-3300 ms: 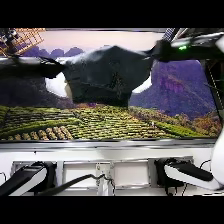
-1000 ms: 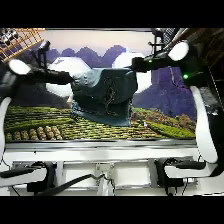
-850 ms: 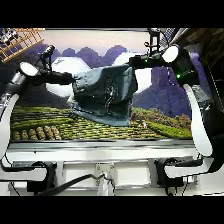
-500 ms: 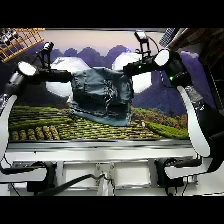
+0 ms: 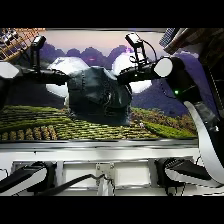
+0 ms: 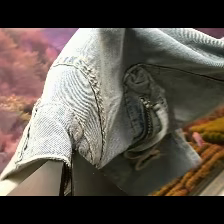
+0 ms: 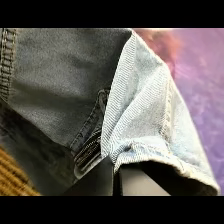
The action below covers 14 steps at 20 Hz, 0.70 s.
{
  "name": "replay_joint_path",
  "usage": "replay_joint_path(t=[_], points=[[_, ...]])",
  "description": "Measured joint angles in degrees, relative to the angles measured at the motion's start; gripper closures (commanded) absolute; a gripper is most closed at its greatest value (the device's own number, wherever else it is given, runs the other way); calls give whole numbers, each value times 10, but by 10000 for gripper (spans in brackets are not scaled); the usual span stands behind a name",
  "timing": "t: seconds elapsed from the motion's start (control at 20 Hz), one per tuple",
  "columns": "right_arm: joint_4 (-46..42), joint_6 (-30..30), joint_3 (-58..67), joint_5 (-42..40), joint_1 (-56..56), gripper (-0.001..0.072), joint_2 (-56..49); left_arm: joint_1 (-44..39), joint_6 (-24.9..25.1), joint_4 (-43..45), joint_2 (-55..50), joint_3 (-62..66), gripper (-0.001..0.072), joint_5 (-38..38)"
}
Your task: Fold the clothes and pants, and hang the long-sleeved shirts on hangers.
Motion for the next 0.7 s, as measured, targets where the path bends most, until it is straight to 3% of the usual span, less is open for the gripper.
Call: replay_joint_path(t=[0.35,0.6,0.65,0.7], points=[[-4,33,-4,55,2,680,118,0,-34,-3,107,-3,698,-59],[-20,45,-3,3,-23,678,106,0,-44,0,89,-3,695,6],[-22,45,-3,-22,-29,609,90,0,-44,0,72,-3,694,29],[-22,47,-3,-54,-35,304,71,0,-45,-9,49,-3,606,58]])
